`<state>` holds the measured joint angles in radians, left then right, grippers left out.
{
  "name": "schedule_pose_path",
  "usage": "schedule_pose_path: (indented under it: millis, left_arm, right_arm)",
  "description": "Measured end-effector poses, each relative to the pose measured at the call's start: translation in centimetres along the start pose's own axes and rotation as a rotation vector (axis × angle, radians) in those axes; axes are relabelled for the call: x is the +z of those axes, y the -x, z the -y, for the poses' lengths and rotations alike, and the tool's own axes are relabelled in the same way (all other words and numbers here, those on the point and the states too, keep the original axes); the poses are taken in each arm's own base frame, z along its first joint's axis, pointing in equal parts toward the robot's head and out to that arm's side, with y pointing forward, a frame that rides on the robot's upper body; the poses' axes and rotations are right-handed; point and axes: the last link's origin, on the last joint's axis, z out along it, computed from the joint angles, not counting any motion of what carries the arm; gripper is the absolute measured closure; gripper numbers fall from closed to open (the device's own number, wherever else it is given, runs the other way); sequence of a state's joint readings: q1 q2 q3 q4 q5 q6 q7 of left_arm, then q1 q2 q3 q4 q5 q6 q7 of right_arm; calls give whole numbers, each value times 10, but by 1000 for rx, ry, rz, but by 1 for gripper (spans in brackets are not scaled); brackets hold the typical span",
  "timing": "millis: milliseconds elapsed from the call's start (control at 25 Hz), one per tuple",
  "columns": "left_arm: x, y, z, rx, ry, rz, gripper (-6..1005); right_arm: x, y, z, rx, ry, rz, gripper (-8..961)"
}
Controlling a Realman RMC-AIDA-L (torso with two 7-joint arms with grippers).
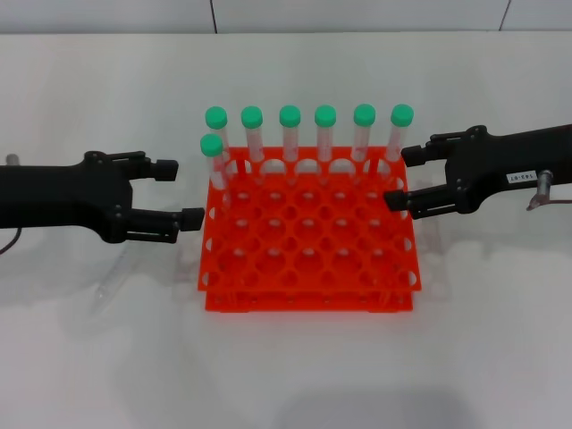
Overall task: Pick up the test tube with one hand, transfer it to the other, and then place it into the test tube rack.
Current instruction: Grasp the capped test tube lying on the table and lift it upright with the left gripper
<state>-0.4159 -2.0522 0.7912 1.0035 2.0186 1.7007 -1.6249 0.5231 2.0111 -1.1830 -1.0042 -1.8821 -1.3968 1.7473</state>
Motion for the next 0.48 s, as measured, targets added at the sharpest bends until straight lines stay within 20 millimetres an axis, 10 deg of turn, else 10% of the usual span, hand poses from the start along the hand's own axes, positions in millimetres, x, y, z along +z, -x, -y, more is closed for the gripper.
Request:
schedule_pose_path:
  millis: [480]
  left_arm:
    - [-22,10,3,-136,-19,121,110]
  right_arm:
    - [1,2,0,5,-3,16,183]
